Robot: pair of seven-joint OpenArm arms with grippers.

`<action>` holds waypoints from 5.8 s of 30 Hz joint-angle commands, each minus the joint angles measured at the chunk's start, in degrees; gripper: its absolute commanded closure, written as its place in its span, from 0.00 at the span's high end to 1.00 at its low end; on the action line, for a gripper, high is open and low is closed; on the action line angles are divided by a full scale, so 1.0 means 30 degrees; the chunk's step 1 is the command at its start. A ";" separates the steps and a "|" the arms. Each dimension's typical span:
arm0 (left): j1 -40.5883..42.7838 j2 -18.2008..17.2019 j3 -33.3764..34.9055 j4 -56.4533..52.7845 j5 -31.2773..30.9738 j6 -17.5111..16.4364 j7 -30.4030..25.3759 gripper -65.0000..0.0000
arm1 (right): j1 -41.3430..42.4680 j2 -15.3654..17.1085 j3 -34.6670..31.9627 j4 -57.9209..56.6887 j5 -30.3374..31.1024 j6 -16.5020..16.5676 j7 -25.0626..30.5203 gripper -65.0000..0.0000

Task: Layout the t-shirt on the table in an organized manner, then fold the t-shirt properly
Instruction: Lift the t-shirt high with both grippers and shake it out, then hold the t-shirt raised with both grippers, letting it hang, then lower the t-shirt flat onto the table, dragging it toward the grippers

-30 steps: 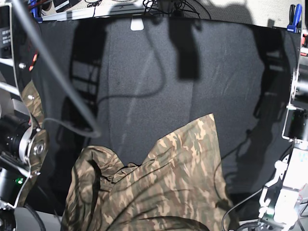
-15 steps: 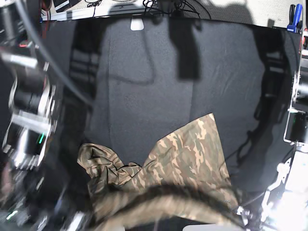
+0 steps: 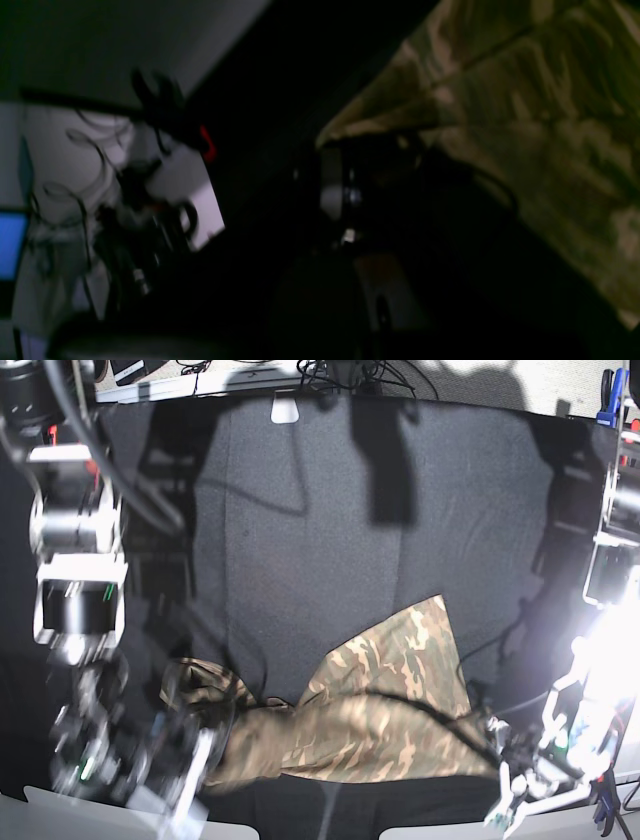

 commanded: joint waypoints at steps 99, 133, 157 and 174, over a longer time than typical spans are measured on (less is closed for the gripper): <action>-1.0112 -0.2499 -0.0168 -0.3504 -0.9275 -0.0044 0.1953 0.00 | 0.4014 -0.0015 0.3956 0.3672 0.0750 -0.1610 0.0787 0.00; 0.5872 -0.4663 -0.0240 0.7519 -0.6623 0.1297 0.3191 0.00 | -0.9406 -0.0007 0.6717 1.2983 0.1479 -0.1173 -0.1122 0.00; 1.7099 -0.7402 -0.0240 1.0812 -0.3490 0.2273 0.3257 0.00 | -2.0903 0.0765 1.3500 1.7296 0.1749 -0.0561 -0.1596 0.00; 2.1791 -0.7475 -0.0240 1.0921 -0.2149 0.2266 0.2914 0.00 | -2.5441 0.0036 1.4316 1.7595 0.1574 -0.0554 -0.1581 0.00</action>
